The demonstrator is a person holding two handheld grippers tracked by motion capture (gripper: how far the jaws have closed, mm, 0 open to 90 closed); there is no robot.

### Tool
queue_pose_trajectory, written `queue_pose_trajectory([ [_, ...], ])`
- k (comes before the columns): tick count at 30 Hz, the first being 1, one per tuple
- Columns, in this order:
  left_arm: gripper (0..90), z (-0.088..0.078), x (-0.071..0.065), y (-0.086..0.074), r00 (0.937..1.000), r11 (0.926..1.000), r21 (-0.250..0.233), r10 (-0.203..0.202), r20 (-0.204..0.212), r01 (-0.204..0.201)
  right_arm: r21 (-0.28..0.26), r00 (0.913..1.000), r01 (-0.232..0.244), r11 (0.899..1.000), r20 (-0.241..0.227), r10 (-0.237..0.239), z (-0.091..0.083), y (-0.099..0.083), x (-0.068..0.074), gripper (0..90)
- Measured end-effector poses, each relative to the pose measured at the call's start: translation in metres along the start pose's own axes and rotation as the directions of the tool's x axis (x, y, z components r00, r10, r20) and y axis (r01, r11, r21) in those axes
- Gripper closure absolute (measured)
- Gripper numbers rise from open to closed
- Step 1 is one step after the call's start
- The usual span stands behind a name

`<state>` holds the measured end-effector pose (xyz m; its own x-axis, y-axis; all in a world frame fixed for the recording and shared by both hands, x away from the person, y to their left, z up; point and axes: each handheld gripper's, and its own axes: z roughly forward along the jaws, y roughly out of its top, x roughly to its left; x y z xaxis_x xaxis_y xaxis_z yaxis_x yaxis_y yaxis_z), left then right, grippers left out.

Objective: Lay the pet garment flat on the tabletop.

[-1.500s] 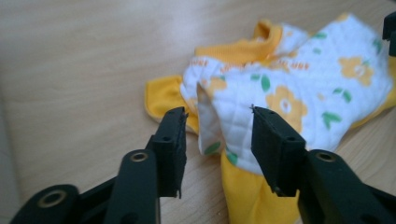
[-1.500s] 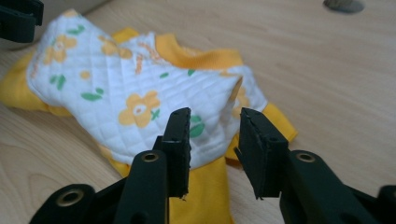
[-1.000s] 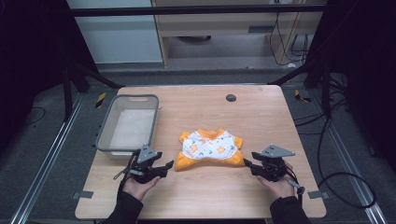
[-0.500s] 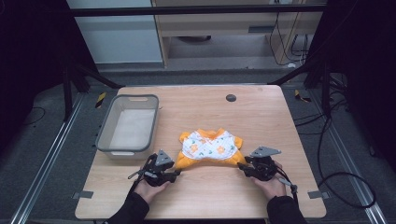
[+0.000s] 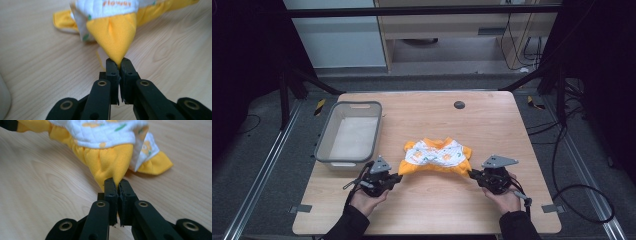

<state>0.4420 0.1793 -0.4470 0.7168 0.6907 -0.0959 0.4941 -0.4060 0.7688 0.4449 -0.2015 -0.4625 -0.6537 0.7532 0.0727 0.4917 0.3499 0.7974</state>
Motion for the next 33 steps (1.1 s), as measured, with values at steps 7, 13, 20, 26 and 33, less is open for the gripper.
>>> queue_pose_trajectory([
  [7, 85.6, -0.032, -0.006, 0.005, 0.9981, 0.9989, -0.045, -0.008, 0.062, 0.011, -0.106, 0.9965, -0.011, 0.994, -0.084, 0.002, -0.039, 0.012, 0.011, 86.0],
  [13, 83.0, -0.019, -0.006, -0.011, 0.9961, 0.9942, 0.092, -0.061, 0.063, 0.055, -0.002, 0.9923, -0.044, 0.999, -0.116, 0.043, -0.037, -0.002, 0.018, 84.9],
  [20, 65.7, -0.012, -0.005, -0.020, 0.9968, 0.9914, 0.104, -0.080, 0.005, 0.079, 0.062, 0.9992, 0.005, 0.998, -0.040, -0.002, -0.016, -0.019, 0.015, 73.9],
  [26, 52.7, -0.035, -0.009, -0.011, 0.9978, 0.9976, -0.059, -0.037, -0.055, 0.034, -0.031, 0.9999, 0.008, 1.000, -0.015, -0.008, -0.026, -0.013, 0.016, 71.2],
  [33, 66.4, -0.026, -0.017, 0.002, 0.9983, 0.9969, -0.076, 0.018, -0.055, -0.022, -0.109, 0.9997, 0.010, 0.994, -0.020, -0.012, -0.025, -0.003, 0.022, 84.3],
])
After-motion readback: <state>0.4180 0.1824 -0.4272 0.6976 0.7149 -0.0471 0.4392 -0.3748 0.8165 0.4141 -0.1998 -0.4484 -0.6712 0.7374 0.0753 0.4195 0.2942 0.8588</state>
